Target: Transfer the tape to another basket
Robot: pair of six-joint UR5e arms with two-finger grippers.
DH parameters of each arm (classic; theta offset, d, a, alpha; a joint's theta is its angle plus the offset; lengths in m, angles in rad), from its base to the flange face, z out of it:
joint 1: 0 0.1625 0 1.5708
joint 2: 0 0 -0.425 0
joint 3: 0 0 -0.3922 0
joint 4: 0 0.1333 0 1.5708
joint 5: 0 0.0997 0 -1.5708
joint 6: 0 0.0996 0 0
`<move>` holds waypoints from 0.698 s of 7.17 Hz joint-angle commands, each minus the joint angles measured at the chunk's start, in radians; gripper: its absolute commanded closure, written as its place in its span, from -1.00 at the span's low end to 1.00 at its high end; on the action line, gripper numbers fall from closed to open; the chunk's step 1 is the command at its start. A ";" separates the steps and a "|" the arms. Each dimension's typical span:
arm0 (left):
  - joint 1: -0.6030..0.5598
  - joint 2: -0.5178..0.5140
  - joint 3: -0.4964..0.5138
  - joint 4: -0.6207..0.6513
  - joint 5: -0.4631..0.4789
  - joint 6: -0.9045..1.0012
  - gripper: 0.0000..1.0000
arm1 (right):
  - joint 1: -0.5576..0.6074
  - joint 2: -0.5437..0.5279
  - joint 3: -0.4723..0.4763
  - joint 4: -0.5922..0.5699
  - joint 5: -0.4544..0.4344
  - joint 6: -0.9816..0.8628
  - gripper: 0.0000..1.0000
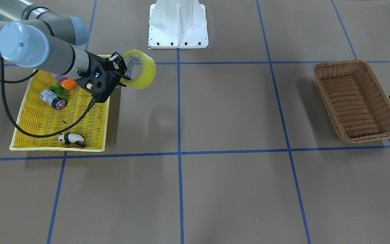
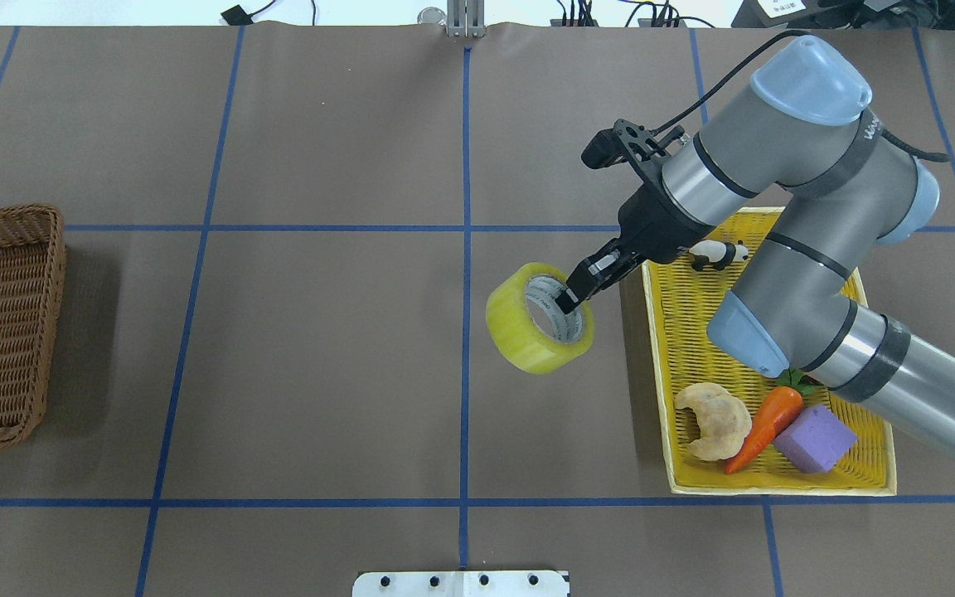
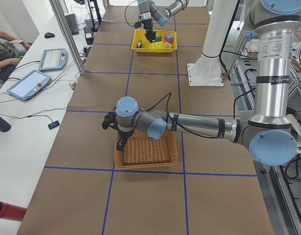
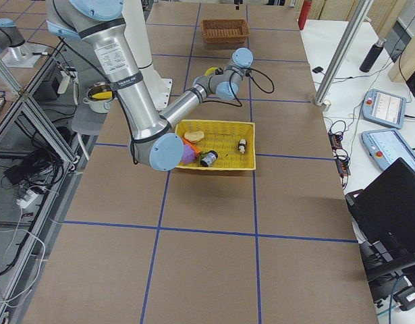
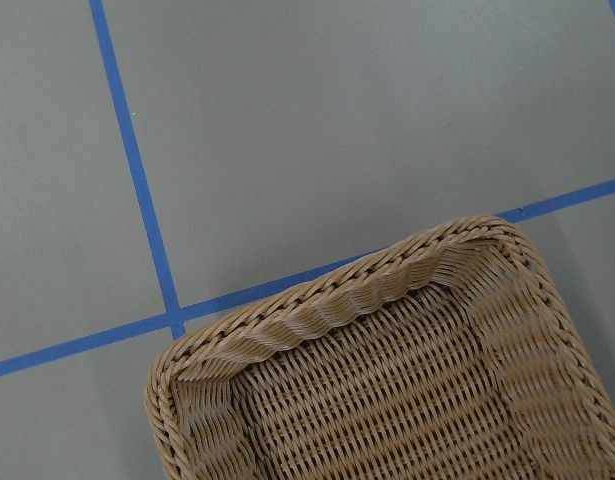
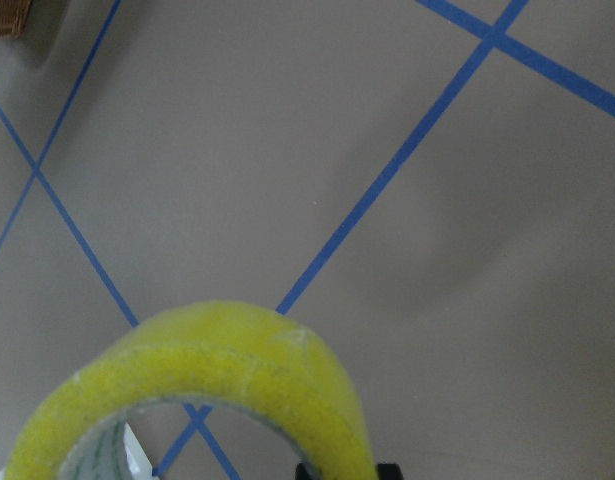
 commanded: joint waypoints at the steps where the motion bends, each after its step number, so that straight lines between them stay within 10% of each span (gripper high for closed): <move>1: 0.001 -0.003 -0.001 -0.017 -0.048 -0.002 -0.96 | -0.025 0.007 -0.020 0.179 -0.007 0.228 1.00; 3: 0.001 -0.006 -0.004 -0.019 -0.078 -0.002 -0.96 | -0.068 0.009 -0.020 0.346 -0.030 0.409 1.00; 5: 0.003 -0.012 -0.004 -0.072 -0.116 -0.110 -0.96 | -0.201 0.007 -0.025 0.568 -0.298 0.674 1.00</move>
